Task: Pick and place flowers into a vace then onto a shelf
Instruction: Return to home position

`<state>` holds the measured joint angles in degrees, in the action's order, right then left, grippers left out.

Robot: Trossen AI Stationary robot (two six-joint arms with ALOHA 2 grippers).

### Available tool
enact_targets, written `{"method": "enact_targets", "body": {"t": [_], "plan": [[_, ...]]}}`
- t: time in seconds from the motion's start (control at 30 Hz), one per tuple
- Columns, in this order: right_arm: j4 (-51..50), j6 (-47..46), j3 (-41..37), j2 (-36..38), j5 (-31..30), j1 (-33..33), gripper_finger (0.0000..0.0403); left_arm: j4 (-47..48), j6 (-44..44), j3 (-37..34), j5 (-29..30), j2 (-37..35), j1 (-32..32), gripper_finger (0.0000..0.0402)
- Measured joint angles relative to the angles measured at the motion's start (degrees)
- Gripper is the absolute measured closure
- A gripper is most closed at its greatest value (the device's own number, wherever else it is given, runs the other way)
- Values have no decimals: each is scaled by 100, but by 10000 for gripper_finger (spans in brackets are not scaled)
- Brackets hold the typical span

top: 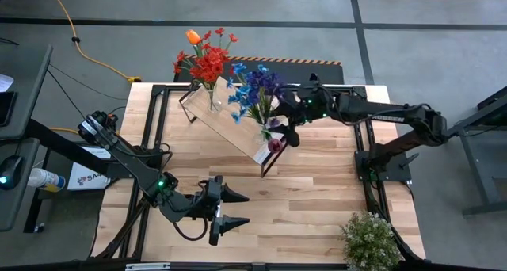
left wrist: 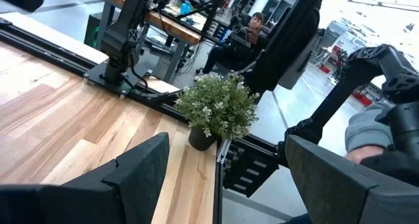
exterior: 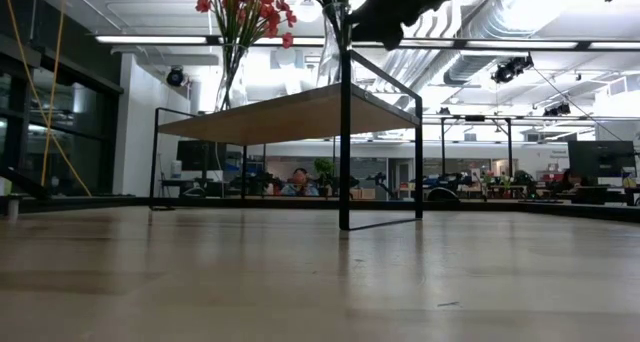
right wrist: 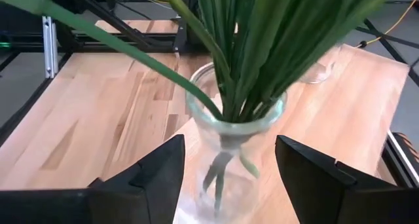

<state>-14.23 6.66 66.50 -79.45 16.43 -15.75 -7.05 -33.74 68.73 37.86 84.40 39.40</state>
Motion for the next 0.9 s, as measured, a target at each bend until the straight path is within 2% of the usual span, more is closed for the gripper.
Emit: {"method": "enact_targets", "body": {"t": [0.27,0.47,0.73,0.9], "plan": [[-705,-17,7,389,-2,-11,173,53,0,0,0,0,0,64],[-1222,-181,7,796,24,-9,174,468,2,0,-5,-57,6,64],[-2260,-473,7,1701,22,-9,184,814,55,0,-393,-383,9,64],[-2740,-681,7,2368,13,-7,206,1245,69,1,-738,-697,9,64]]}}
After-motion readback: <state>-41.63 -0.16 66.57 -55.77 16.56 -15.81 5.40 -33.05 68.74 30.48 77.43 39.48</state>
